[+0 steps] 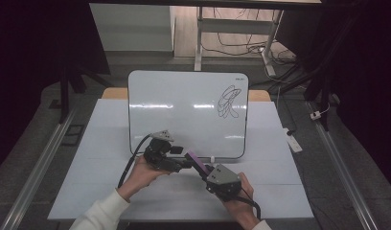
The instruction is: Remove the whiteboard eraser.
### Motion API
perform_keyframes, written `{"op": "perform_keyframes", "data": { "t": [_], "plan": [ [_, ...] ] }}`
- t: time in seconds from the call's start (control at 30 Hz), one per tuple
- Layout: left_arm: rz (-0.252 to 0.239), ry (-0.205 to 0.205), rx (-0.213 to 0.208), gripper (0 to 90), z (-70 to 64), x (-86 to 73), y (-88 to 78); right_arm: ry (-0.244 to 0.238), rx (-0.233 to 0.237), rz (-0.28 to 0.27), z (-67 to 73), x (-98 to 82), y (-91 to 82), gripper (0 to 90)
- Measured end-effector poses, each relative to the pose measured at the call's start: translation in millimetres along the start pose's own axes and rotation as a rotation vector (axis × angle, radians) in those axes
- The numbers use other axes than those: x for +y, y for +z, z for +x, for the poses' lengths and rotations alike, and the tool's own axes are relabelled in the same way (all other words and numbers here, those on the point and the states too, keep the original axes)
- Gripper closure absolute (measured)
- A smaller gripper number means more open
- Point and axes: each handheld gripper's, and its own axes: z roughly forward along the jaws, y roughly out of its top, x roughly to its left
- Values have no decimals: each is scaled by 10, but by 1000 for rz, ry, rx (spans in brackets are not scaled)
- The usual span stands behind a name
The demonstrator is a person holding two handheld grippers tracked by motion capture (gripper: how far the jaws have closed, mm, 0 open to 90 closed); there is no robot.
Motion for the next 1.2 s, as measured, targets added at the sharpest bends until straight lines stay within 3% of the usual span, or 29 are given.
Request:
{"op": "perform_keyframes", "data": {
  "t": [0.1, 0.33, 0.67, 0.87, 1.03, 1.2],
  "plan": [
    [4, 1, -11, 263, 1, 10, 32, -23, -5, -1, 19, 5, -3, 662],
    [14, 0, -33, 285, 14, 21, 84, -16, -2, -5, 22, 0, 0, 662],
    [35, 2, -55, 342, 45, 14, 104, -78, -27, -11, 65, 6, -17, 661],
    [50, -18, -96, 362, 86, 2, 130, -96, -30, -17, 72, 3, -27, 661],
    [63, -18, -94, 381, 89, 0, 124, -109, -31, -15, 86, 1, -21, 660],
    [71, -7, -85, 387, 80, -6, 123, -94, 0, -8, 72, -7, -1, 638]
  ]
}}
